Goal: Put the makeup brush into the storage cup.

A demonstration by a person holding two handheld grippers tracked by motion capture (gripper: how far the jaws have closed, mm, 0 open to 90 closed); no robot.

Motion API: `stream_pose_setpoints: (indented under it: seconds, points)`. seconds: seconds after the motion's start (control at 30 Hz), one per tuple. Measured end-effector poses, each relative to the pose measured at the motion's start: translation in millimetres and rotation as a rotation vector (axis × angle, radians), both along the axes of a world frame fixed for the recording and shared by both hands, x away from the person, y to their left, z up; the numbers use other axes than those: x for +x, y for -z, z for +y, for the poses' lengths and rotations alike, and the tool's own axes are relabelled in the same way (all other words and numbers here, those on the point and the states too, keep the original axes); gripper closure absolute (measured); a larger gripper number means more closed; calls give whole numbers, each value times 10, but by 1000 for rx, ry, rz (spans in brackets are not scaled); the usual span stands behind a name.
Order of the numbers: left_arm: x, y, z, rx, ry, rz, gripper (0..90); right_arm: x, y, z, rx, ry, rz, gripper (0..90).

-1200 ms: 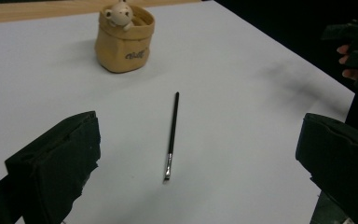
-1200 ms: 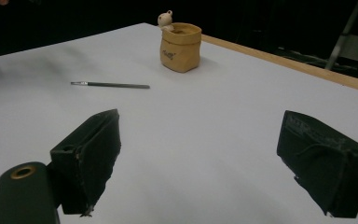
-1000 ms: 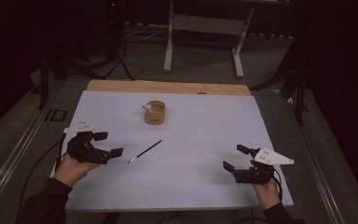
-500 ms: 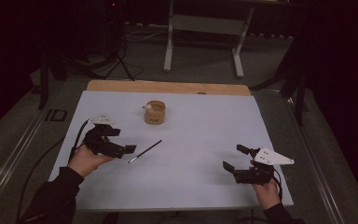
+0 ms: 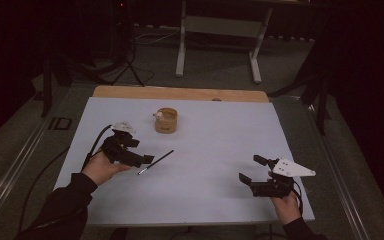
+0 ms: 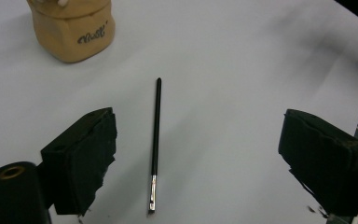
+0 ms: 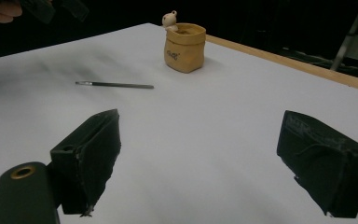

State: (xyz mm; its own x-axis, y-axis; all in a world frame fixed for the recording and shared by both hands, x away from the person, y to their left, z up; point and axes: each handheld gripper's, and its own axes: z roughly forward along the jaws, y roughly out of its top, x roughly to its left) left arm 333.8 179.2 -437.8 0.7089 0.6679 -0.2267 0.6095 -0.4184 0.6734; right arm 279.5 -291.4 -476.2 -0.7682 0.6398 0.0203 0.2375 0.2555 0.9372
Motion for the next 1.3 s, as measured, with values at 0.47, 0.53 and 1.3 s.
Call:
stream_pose_setpoints:
  seconds: [0.47,0.53,1.3]
  points:
    - [112,48,-113,60,36,56,180,0,0,2,2,-3,1,132]
    - [116,56,-131,81,43,48,196,0,1,3,2,-3,1,131]
    - [269,250,-290,217,76,151,344,-1,-2,6,0,-5,-2,131]
